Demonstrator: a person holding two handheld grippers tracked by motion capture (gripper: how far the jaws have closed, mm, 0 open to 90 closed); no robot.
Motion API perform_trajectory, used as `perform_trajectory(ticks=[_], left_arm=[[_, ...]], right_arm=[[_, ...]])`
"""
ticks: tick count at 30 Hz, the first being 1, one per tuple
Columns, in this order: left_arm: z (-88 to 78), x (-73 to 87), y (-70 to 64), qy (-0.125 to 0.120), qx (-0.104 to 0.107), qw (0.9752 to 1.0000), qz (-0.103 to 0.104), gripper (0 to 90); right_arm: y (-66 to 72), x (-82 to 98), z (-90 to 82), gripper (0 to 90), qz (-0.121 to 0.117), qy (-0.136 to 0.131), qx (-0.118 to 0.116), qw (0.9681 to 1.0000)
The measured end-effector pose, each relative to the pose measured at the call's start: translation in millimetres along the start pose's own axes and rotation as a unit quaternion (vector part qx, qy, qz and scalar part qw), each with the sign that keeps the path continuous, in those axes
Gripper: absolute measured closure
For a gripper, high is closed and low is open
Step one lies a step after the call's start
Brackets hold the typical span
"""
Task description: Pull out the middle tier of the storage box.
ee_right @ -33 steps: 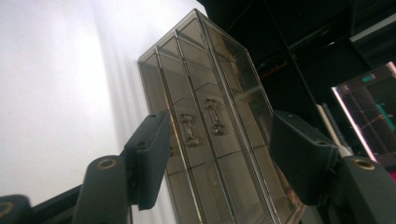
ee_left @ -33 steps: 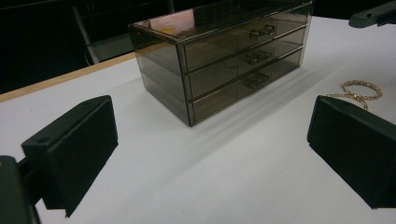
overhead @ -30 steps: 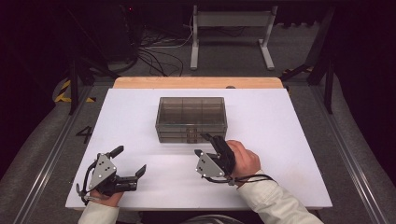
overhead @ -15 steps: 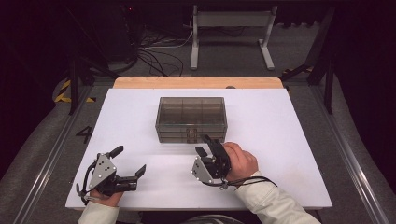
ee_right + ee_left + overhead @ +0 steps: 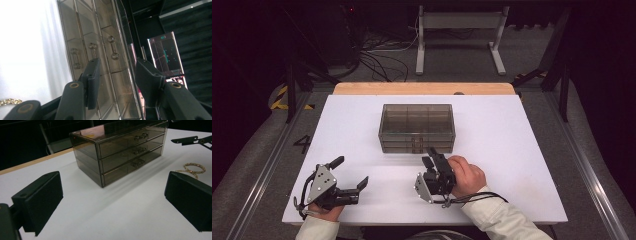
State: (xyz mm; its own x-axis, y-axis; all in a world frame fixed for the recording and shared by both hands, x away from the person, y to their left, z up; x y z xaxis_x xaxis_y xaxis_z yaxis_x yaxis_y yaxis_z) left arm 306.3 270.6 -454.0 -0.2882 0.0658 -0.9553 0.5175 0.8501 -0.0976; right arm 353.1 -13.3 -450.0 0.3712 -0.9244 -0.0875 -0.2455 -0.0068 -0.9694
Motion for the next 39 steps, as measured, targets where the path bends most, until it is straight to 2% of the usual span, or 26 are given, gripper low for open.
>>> perform_trajectory(ticks=[10, 11, 14, 22, 25, 28, 30, 31, 36, 37, 39], left_arm=[[0.1, 0.0, 0.4, 0.0, 0.0, 1.0, 0.001, 2.6], [0.2, 0.1, 0.3, 0.001, 0.0, 1.0, 0.001, 2.6], [0.3, 0.2, 0.1, 0.001, 0.001, 1.0, 0.0, 2.6], [0.4, 0.2, 0.2, 0.001, 0.001, 1.0, -0.001, 2.7], [0.3, 0.3, 0.3, 0.002, 0.001, 1.0, -0.001, 2.6], [0.4, 0.3, 0.3, 0.003, 0.001, 1.0, -0.001, 2.7], [0.4, 0.4, 0.4, 0.003, 0.001, 1.0, -0.001, 2.6], [0.6, 0.4, 0.3, 0.002, 0.001, 1.0, -0.001, 2.7], [0.9, 0.5, 0.2, 0.003, 0.002, 1.0, -0.001, 2.6], [0.9, 0.5, 0.1, 0.003, 0.002, 1.0, 0.0, 2.6], [1.1, 0.5, 0.1, 0.004, 0.002, 1.0, 0.0, 2.6]], right_arm=[[6.5, -0.6, 4.6, 58.4, -0.022, 0.025, 0.014, 0.9993], [8.1, -0.9, 5.2, 58.3, -0.029, 0.03, 0.023, 0.9989], [9.7, -1.5, 5.7, 58.4, -0.034, 0.033, 0.027, 0.9985], [14.8, -1.2, 10.6, 64.3, -0.049, 0.056, 0.033, 0.9967], [16.8, -1.0, 12.2, 64.4, -0.044, 0.062, 0.026, 0.9967], [19.8, -1.0, 16.7, 64.9, -0.057, 0.071, 0.021, 0.9956], [22.0, -0.8, 16.6, 65.3, -0.05, 0.078, 0.019, 0.9955], [22.6, -1.0, 18.8, 65.5, -0.065, 0.08, 0.018, 0.9945], [26.4, -0.9, 21.6, 66.5, -0.061, 0.089, 0.015, 0.994], [25.9, -1.3, 23.9, 66.8, -0.073, 0.09, 0.014, 0.9932], [28.0, -1.4, 25.0, 66.8, -0.068, 0.097, 0.011, 0.9929]])
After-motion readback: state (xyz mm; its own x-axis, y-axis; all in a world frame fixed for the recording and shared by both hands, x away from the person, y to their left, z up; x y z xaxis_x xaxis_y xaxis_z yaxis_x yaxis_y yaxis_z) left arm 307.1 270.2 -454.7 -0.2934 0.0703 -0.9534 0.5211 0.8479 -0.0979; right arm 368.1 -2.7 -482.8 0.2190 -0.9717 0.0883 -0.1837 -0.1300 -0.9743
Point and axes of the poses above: each handheld gripper's, and its own axes: z roughly forward along the jaws, x roughly out of its underside, y roughly to its left, the point moved 3 cm from there along z, roughly forward along the jaws, and after that the axes turned 12 degrees about -z, right-handed, at the moved point
